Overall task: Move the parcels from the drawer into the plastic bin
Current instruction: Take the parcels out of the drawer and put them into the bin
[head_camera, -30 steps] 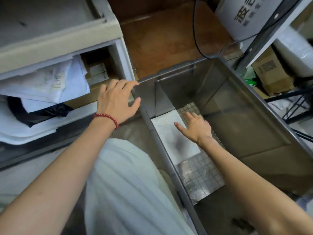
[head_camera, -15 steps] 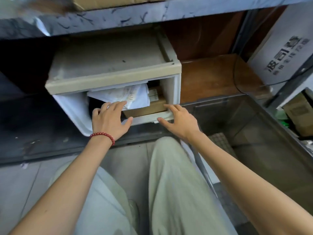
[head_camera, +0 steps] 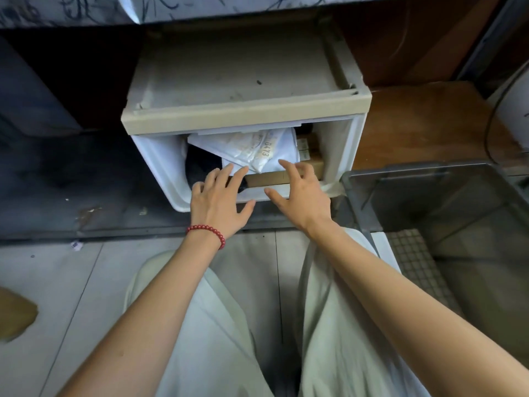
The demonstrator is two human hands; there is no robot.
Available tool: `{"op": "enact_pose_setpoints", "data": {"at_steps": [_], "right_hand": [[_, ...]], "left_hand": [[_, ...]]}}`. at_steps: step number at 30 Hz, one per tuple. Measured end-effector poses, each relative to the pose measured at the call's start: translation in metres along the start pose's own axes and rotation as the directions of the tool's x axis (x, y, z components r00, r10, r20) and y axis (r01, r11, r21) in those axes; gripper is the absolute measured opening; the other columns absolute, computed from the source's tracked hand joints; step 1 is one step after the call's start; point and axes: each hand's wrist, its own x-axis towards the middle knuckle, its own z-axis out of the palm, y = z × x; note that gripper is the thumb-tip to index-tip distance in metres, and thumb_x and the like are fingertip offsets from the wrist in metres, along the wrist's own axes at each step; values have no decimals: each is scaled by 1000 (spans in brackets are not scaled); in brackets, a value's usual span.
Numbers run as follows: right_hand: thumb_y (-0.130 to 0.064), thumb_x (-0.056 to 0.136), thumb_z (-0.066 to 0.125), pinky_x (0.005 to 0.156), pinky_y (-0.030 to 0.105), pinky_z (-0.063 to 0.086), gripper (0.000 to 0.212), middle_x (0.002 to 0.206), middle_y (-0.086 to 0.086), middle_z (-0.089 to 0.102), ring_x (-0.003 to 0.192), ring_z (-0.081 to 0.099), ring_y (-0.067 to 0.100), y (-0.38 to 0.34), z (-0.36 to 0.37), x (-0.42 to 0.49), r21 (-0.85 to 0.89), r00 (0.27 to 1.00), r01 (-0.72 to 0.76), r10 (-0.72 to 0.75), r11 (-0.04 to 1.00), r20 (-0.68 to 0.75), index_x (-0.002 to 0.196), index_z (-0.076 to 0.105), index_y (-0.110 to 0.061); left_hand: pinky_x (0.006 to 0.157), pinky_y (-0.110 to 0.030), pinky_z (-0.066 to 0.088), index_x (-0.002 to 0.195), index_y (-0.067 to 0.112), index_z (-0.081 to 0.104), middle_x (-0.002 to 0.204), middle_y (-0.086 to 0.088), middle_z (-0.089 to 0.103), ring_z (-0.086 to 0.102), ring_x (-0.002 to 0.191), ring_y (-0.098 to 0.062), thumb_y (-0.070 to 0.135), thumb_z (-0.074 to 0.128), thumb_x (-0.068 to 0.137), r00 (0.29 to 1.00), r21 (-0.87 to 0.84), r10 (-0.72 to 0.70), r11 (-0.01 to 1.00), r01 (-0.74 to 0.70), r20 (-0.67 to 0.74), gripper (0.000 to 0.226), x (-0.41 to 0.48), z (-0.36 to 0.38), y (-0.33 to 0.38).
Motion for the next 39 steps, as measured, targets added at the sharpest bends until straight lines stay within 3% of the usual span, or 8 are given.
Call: {"op": "enact_pose_setpoints", "data": {"at_steps": [6, 9, 13, 18, 21, 27, 34, 39], "right_hand": [[-47, 94, 55, 64, 29, 38, 53, 144, 4, 35, 88, 56, 16, 13, 11, 18, 96, 993, -118, 120, 988, -11, 141, 37, -32], [-39, 95, 56, 76, 30, 47, 50, 143, 2, 42, 103, 61, 17, 16, 12, 27, 284, 992, -88, 111, 955, -64, 141, 42, -26], [-32, 95, 60, 73, -3, 36, 49, 132, -2, 53, 95, 58, -4, 18, 14, 36, 495, 977, -91, 173, 864, -123, 139, 44, -19], [-30, 93, 63, 85, 36, 57, 36, 104, -4, 58, 82, 60, 3, 18, 14, 42, 622, 956, -120, 260, 774, -138, 128, 55, -22], [-23, 93, 63, 78, 39, 59, 31, 97, 1, 62, 80, 63, 11, 17, 12, 39, 651, 956, -136, 271, 747, -111, 123, 57, -21], [-19, 85, 59, 81, 43, 57, 28, 83, -3, 69, 84, 67, 18, 16, 12, 28, 662, 941, -288, 333, 692, 61, 110, 49, -26], [-12, 90, 65, 59, 32, 61, 26, 85, 4, 62, 60, 70, 13, 21, 4, 20, 715, 892, -451, 300, 534, 339, 110, 48, -8], [-9, 87, 69, 65, 33, 61, 25, 94, 7, 63, 76, 67, 16, 25, -1, 11, 648, 840, -529, 231, 547, 491, 102, 50, -10]], "left_hand": [[96, -40, 32, 146, 32, 31, 139, 3, 44, 40, 124, -23, 49, 52, 88, 999, -49, 34, 998, -34, -9, 64, 11, 23, 5], [97, -40, 30, 143, 33, 37, 138, 5, 46, 41, 124, -21, 48, 53, 87, 998, -81, 36, 996, -40, -57, 60, 18, 27, 9], [101, -41, 28, 136, 29, 45, 136, 6, 48, 42, 124, -20, 47, 54, 86, 990, -145, -7, 989, -14, -139, 55, 29, 29, 12], [105, -46, 26, 144, 30, 37, 140, 6, 43, 39, 129, -21, 54, 49, 86, 989, -136, -13, 991, -7, -148, 63, 43, 30, 11], [106, -46, 25, 146, 33, 32, 142, 6, 41, 37, 130, -20, 59, 44, 87, 991, -134, -21, 991, 3, -135, 66, 46, 30, 16], [105, -46, 24, 142, 32, 41, 140, 6, 44, 38, 130, -20, 66, 42, 86, 988, -180, -71, 983, 45, -138, 66, 47, 33, 24], [105, -46, 23, 138, 31, 47, 140, 7, 47, 38, 129, -19, 74, 19, 81, 983, -193, -122, 977, 94, -139, 77, 46, 28, 28], [108, -49, 19, 141, 31, 43, 145, 5, 43, 31, 136, -19, 72, 28, 86, 988, -181, -126, 977, 110, -84, 70, 46, 26, 30]]}}
